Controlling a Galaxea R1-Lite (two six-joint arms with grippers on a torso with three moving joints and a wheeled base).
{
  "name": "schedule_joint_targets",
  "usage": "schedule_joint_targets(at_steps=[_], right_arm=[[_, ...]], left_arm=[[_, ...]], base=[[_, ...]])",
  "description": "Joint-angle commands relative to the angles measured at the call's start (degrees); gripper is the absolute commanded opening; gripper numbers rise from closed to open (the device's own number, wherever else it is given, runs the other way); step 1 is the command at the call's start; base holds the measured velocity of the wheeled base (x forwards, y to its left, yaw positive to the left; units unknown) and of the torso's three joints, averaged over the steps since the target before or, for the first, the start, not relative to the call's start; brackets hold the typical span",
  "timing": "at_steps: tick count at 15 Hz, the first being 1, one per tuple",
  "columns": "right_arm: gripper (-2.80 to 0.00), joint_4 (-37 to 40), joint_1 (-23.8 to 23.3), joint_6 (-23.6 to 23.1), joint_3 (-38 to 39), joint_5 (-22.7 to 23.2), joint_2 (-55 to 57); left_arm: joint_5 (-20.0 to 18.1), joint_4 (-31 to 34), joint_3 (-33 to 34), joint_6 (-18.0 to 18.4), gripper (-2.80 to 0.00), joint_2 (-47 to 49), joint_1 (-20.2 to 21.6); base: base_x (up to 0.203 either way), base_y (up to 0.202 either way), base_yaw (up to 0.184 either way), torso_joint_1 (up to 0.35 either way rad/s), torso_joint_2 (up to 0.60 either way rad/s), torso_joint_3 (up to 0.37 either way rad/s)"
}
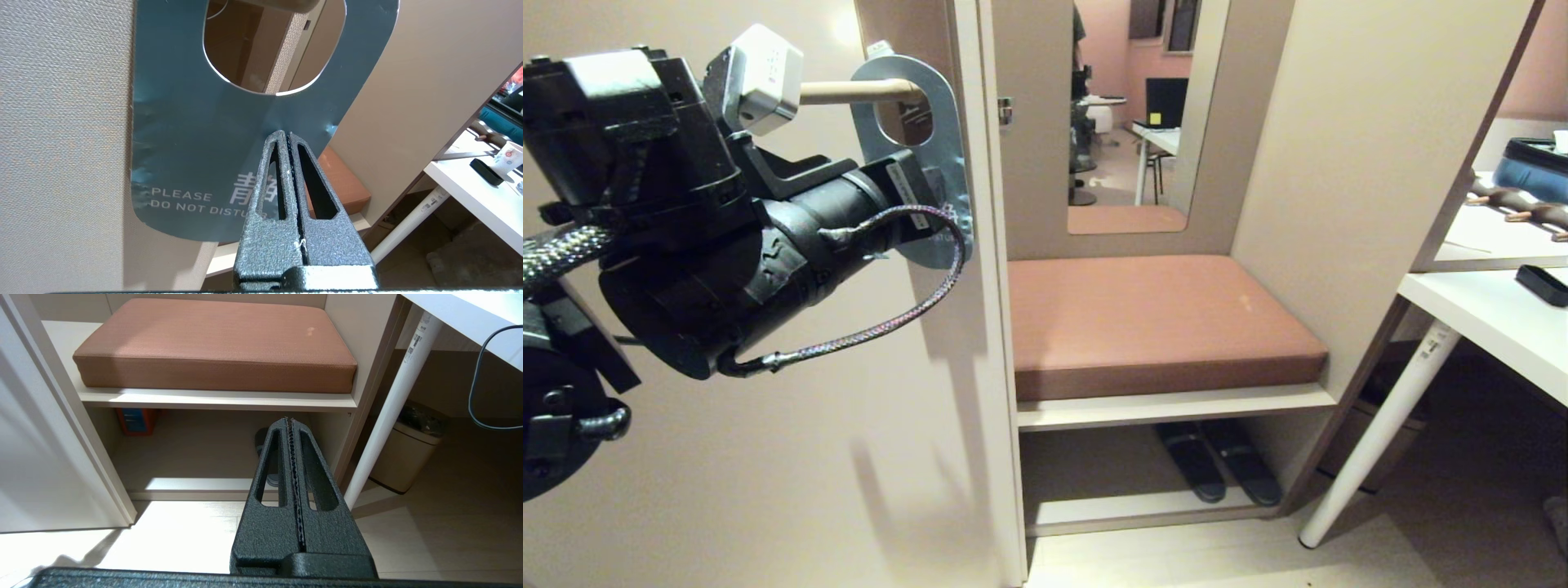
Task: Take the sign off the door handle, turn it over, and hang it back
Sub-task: Hang the sign back with the other side facing out
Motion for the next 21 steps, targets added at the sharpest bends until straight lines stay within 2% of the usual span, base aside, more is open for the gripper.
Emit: schedule_joint_targets(at_steps=[1, 21], right_arm=[[-2.8, 0.02, 0.1, -0.04, 0.01, 0.04, 0.05], [-2.8, 0.02, 0.1, -0.04, 0.01, 0.04, 0.05]], left_arm=[[0.1, -0.32, -0.2, -0.11, -2.8, 0.5, -0.01], [0.19, -0.32, -1.72, -0.14, -2.8, -0.18, -0.54]], base=[[0.0, 0.0, 0.0, 0.0, 0.0, 0.0], [0.0, 0.0, 0.0, 0.0, 0.0, 0.0]])
